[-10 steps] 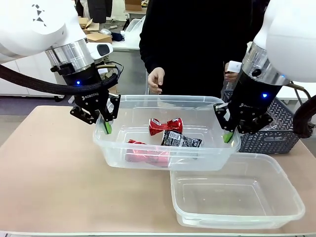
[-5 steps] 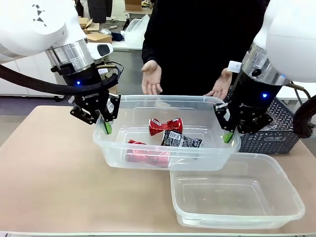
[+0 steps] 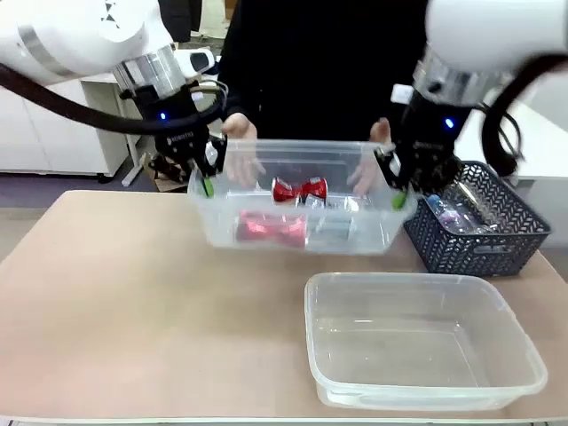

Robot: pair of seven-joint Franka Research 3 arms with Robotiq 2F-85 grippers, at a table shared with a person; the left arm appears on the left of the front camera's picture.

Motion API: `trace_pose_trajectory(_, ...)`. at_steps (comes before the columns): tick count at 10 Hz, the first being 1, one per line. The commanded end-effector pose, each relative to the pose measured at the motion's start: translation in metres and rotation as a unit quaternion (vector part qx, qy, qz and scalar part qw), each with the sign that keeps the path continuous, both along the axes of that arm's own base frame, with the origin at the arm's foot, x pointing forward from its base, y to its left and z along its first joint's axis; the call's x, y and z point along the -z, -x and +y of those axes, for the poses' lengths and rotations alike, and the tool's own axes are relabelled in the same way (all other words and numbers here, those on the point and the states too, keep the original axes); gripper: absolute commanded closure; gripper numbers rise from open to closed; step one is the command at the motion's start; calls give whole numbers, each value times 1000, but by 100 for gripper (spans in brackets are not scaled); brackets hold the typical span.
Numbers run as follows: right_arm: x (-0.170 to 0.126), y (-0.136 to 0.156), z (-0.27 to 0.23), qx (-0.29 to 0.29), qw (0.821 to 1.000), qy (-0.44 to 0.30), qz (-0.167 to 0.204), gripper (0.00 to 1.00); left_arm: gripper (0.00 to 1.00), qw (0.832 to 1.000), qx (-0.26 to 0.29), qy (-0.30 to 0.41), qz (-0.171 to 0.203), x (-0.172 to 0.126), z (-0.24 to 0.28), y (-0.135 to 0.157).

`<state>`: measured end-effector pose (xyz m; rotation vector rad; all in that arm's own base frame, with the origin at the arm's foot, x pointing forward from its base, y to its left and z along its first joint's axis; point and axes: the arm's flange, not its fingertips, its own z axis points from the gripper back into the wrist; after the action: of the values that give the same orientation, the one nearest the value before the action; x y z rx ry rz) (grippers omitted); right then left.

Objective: Sort the waste into each basket.
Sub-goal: Offer the picked Organizing box to the human.

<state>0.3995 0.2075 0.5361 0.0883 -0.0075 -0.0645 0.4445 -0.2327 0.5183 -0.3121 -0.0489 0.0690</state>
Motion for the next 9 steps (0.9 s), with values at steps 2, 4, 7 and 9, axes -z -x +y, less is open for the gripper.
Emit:
trace_pose_trajectory(2, -5, -57, -4, -17, 998, 36, 39, 94, 95, 998, -57, -27, -20, 10, 6, -76)
trace_pose_trajectory(4, 8, -69, -5, -22, 998, 24, 45, 94, 95, 996, -81, -33, -24, 19, 7, -86)
trace_pose_trajectory(7, 18, -81, 6, -7, 1000, 6, 28, 94, 95, 999, -41, -13, -5, 24, -3, -81)
trace_pose_trajectory(9, 18, -81, 6, -7, 1000, 6, 28, 94, 95, 999, -41, -13, -5, 24, -3, -81)
